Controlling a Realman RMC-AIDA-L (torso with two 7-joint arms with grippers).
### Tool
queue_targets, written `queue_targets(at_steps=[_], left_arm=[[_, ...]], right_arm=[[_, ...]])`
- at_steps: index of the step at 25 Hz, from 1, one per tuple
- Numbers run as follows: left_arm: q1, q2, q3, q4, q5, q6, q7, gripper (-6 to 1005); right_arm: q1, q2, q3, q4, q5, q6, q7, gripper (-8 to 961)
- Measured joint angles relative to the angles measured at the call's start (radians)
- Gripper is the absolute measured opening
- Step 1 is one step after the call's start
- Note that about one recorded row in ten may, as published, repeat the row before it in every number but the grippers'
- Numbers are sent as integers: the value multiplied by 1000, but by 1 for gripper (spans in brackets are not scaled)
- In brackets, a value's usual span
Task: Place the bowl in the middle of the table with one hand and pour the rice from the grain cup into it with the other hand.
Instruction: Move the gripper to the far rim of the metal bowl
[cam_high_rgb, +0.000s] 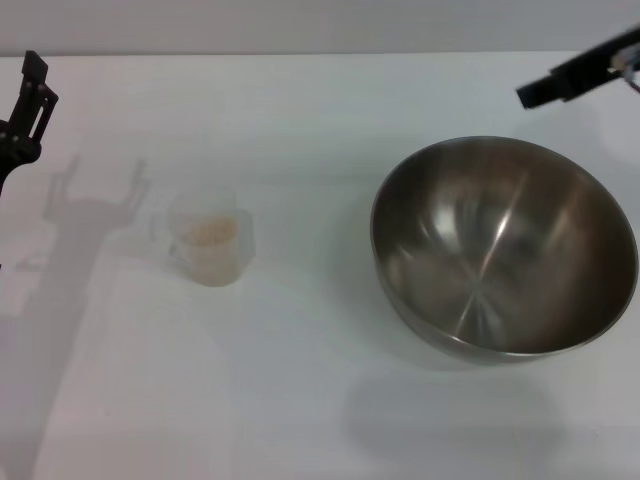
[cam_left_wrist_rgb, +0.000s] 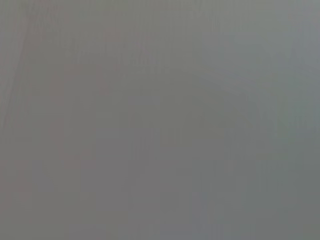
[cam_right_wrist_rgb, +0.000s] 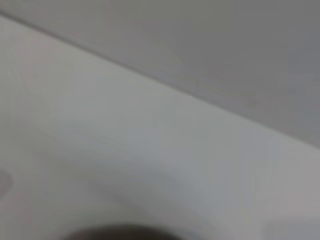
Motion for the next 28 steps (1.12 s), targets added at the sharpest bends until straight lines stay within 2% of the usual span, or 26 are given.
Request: queue_targets(at_steps=[6,19,28], left_arm=[[4,0,0,1,0,9,-1,838],[9,0,0,2,0,33,-2,836],[9,0,0,2,0,34,-1,835]], right_arm=[[66,-37,38,130,-40,68,-82,549],[98,-39,48,296,-96,32,-176,547],[115,-39,39,447,-108,-43,-214,546]])
